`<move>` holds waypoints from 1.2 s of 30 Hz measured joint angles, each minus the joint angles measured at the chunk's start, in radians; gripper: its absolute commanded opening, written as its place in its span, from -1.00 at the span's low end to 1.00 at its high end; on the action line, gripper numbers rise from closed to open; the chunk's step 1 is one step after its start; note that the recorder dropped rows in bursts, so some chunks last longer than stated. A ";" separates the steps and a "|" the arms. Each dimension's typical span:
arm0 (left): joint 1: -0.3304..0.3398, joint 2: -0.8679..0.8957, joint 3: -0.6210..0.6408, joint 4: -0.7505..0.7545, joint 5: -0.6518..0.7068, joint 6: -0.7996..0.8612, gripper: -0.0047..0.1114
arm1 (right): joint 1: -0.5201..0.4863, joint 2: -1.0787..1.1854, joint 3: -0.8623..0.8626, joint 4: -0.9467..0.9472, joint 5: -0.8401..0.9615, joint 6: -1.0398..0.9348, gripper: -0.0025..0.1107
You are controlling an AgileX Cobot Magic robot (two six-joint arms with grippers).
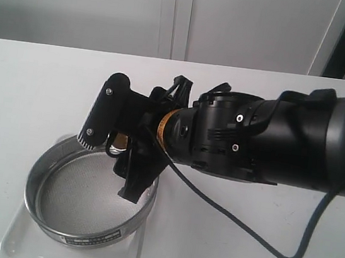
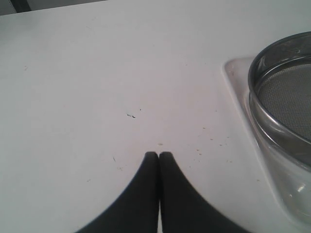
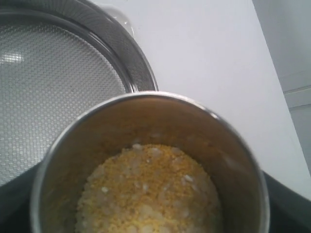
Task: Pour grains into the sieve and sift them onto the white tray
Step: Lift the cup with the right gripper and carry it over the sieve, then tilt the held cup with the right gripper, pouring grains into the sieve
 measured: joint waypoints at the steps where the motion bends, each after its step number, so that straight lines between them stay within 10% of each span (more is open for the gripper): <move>1: 0.000 0.000 0.000 0.000 0.000 0.000 -0.92 | 0.000 0.005 -0.002 0.000 0.001 -0.004 -0.96; 36: 0.000 0.000 0.000 0.000 0.000 0.000 -0.92 | 0.046 0.100 -0.095 -0.002 0.135 -0.283 -0.96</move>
